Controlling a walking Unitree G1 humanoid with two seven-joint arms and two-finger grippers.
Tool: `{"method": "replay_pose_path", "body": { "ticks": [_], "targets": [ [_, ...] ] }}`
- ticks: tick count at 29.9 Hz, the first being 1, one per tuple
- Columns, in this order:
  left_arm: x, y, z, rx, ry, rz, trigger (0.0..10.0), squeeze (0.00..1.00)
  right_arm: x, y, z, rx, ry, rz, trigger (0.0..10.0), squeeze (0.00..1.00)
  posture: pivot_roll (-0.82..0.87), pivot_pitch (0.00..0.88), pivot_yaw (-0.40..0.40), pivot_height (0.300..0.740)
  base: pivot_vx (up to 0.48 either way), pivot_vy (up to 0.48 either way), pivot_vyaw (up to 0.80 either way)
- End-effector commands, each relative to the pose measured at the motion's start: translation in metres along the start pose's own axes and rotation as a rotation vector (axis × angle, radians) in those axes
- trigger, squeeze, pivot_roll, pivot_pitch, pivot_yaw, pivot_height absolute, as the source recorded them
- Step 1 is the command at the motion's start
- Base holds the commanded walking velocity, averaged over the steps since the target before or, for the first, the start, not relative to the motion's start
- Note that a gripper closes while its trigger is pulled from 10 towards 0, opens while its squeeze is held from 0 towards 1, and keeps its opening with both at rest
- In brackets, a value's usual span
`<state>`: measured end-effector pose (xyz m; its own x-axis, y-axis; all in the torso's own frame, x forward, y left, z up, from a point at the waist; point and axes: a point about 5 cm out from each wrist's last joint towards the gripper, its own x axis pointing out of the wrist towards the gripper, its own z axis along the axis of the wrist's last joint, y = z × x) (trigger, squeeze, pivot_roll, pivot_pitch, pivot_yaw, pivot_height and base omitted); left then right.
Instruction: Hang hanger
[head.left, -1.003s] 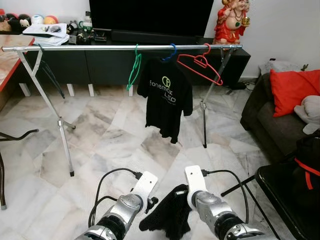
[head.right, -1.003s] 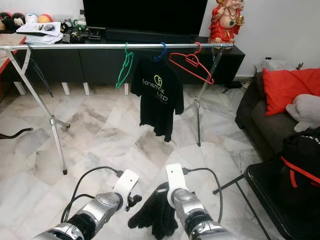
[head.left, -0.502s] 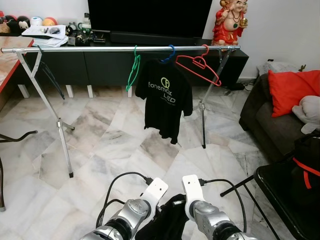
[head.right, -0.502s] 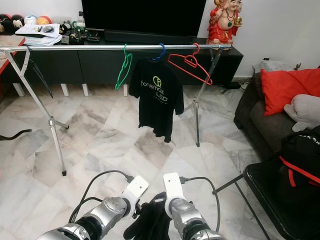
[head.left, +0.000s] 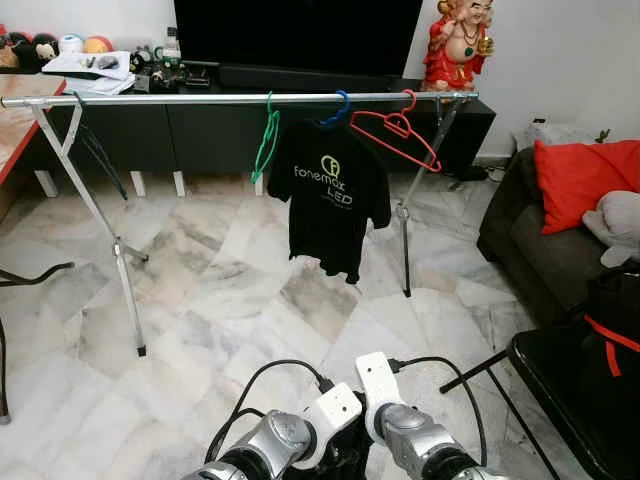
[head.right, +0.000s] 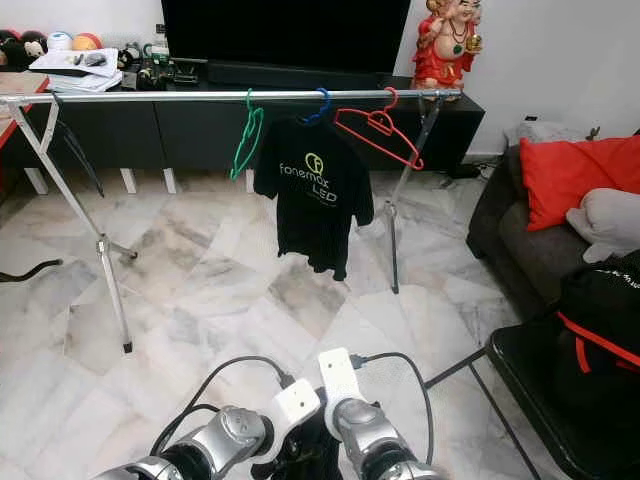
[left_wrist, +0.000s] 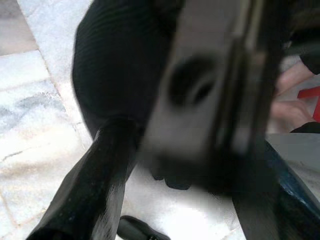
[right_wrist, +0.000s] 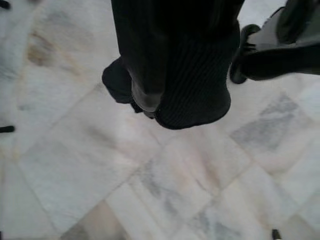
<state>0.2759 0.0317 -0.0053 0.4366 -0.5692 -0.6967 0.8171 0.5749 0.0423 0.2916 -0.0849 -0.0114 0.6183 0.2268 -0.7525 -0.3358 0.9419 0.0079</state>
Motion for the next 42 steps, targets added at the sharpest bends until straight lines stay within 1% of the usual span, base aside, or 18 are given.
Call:
{"method": "replay_pose_path", "body": {
  "ticks": [1,4,5,17,23,26,35,42],
  "targets": [
    [0.002,-0.002,0.005,-0.035,-0.008,-0.004,10.0,0.00,0.000,-0.001,0.008,0.006,-0.031,0.005,10.0,0.00,0.07,0.053,-0.134,0.740,0.000,0.000,0.00],
    [0.001,0.004,0.011,-0.065,-0.037,0.035,10.0,0.00,0.000,0.002,0.010,0.003,-0.037,0.025,10.0,0.00,0.07,0.055,-0.135,0.740,0.000,0.000,0.00],
    [0.000,0.006,0.012,-0.063,-0.037,0.056,10.0,0.00,0.000,0.003,0.010,0.003,-0.036,0.031,10.0,0.00,0.07,0.055,-0.134,0.740,0.000,0.000,0.00],
    [-0.002,0.013,0.011,-0.019,-0.022,0.120,10.0,0.00,0.000,0.003,0.011,-0.015,-0.041,0.047,10.0,0.00,0.06,0.058,-0.131,0.740,0.000,0.000,0.00],
    [-0.003,0.015,0.008,-0.006,0.001,0.140,10.0,0.00,0.000,0.003,0.012,-0.044,-0.040,0.052,10.0,0.00,0.06,0.060,-0.132,0.740,0.000,0.000,0.00],
    [-0.003,0.017,0.005,-0.009,0.024,0.161,10.0,0.00,-0.001,0.003,0.011,-0.043,-0.039,0.052,10.0,0.00,0.06,0.060,-0.133,0.740,0.000,0.000,0.00],
    [-0.004,0.020,0.005,-0.009,0.026,0.198,10.0,0.00,-0.001,0.002,0.011,-0.045,-0.038,0.053,10.0,0.00,0.06,0.061,-0.135,0.740,0.000,0.000,0.00],
    [-0.004,0.019,0.005,0.009,0.033,0.197,10.0,0.00,-0.001,0.003,0.012,-0.035,-0.040,0.053,10.0,0.00,0.06,0.061,-0.136,0.740,0.000,0.000,0.00]
  ]
}}
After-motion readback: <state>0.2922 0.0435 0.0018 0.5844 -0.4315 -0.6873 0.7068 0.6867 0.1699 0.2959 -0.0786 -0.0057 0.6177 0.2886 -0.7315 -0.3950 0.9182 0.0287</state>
